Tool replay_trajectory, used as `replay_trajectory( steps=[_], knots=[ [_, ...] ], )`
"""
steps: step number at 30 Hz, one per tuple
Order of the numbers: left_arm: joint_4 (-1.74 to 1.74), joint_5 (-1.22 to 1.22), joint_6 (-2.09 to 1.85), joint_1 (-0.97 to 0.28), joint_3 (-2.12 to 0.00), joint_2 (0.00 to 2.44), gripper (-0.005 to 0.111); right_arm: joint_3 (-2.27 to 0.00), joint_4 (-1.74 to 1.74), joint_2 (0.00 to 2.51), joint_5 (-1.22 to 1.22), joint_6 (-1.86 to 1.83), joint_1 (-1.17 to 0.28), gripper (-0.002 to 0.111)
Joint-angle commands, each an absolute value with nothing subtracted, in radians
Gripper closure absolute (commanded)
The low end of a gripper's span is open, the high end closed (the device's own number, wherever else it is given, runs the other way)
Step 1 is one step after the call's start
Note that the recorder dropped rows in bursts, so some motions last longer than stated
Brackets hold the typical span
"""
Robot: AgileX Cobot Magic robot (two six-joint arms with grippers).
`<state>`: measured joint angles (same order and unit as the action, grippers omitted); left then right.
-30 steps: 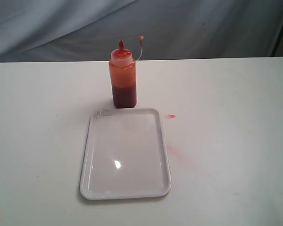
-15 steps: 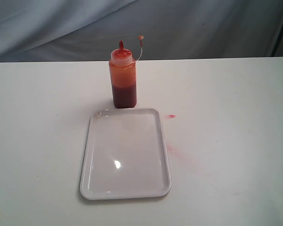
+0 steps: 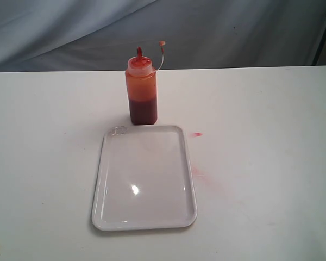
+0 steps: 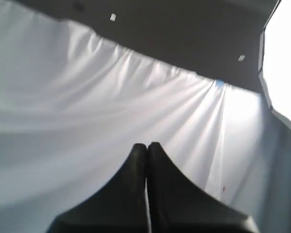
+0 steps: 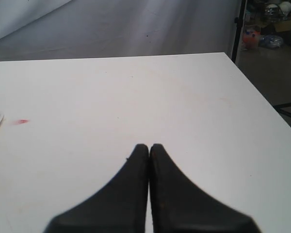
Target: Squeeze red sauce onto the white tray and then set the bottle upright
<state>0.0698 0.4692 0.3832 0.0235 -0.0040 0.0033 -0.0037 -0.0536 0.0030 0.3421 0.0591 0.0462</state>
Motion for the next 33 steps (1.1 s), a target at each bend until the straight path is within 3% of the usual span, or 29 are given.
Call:
replay_trajectory(
  steps=[1, 7, 16, 21, 26, 33],
  knots=[
    [0.123, 0.776, 0.411, 0.019, 0.0, 0.0, 0.107, 0.0, -0.048, 0.0, 0.342, 0.06, 0.042, 0.108],
    [0.111, 0.684, 0.36, 0.019, -0.164, 0.137, 0.107, 0.0, -0.048, 0.0, 0.342, 0.06, 0.042, 0.108],
    [0.077, 0.756, 0.25, 0.019, -0.519, 0.622, 0.107, 0.0, -0.048, 0.0, 0.342, 0.06, 0.042, 0.108],
    [0.089, 0.645, 0.223, 0.019, -0.665, 0.857, 0.107, 0.0, -0.048, 0.0, 0.342, 0.06, 0.042, 0.108],
    [0.216, 0.564, 0.223, 0.019, -0.713, 1.044, 0.107, 0.0, -0.048, 0.0, 0.342, 0.06, 0.042, 0.108],
    [0.317, 0.722, 0.167, 0.019, -0.715, 1.235, 0.107, 0.0, -0.048, 0.0, 0.342, 0.06, 0.042, 0.108]
  ],
)
